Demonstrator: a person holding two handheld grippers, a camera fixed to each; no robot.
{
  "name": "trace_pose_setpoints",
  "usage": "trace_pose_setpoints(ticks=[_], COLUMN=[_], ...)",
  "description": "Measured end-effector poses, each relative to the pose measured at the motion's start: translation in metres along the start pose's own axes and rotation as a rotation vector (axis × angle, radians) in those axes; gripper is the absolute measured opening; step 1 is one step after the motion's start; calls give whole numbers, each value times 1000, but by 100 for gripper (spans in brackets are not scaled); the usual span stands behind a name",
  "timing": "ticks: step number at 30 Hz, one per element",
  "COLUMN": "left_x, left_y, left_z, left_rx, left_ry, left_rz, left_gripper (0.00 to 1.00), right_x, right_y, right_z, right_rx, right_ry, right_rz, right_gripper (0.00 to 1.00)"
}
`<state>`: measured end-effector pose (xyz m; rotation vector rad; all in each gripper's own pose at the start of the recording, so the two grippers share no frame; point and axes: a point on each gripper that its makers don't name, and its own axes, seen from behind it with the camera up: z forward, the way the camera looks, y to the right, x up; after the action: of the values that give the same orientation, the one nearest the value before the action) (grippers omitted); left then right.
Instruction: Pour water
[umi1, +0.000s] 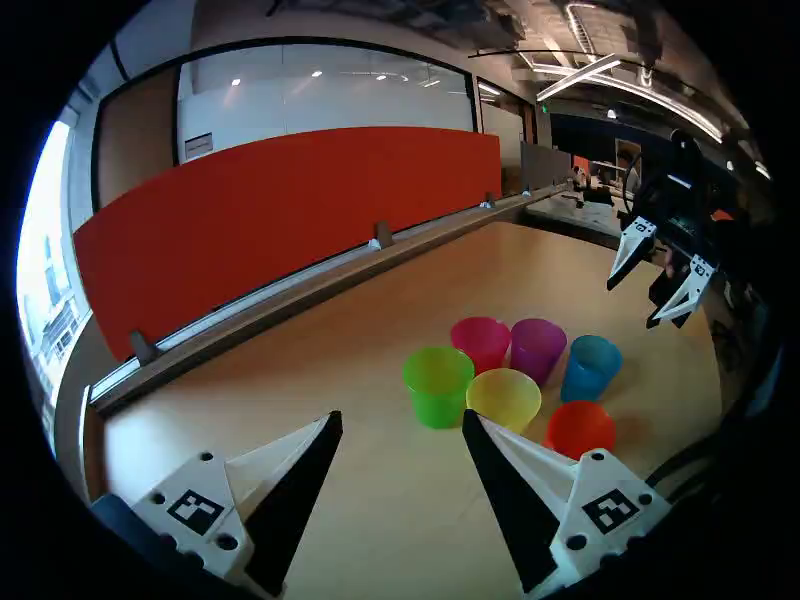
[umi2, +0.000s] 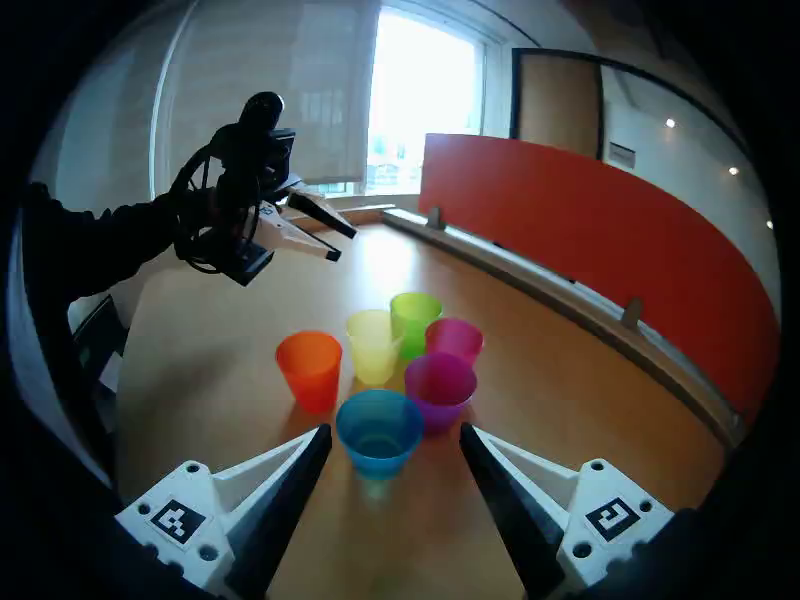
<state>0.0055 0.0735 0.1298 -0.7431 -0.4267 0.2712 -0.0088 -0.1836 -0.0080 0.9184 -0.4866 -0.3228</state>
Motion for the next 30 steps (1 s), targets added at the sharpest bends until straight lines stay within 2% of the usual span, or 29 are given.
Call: trace_pose_setpoints(ticks=[16, 30], left_x=[-25, -35], left_y=[0, 4], left_z=[33, 58], left_rx=[-44, -92], left_ry=[-85, -135], left_rz=[42, 60], left_gripper=[89, 89], right_x=[-35, -48], right_y=[-5, -7], right_z=[28, 44], right_rx=[44, 73], right_ry=[-69, -96], right_rz=[-2, -3], right_gripper=[100, 100])
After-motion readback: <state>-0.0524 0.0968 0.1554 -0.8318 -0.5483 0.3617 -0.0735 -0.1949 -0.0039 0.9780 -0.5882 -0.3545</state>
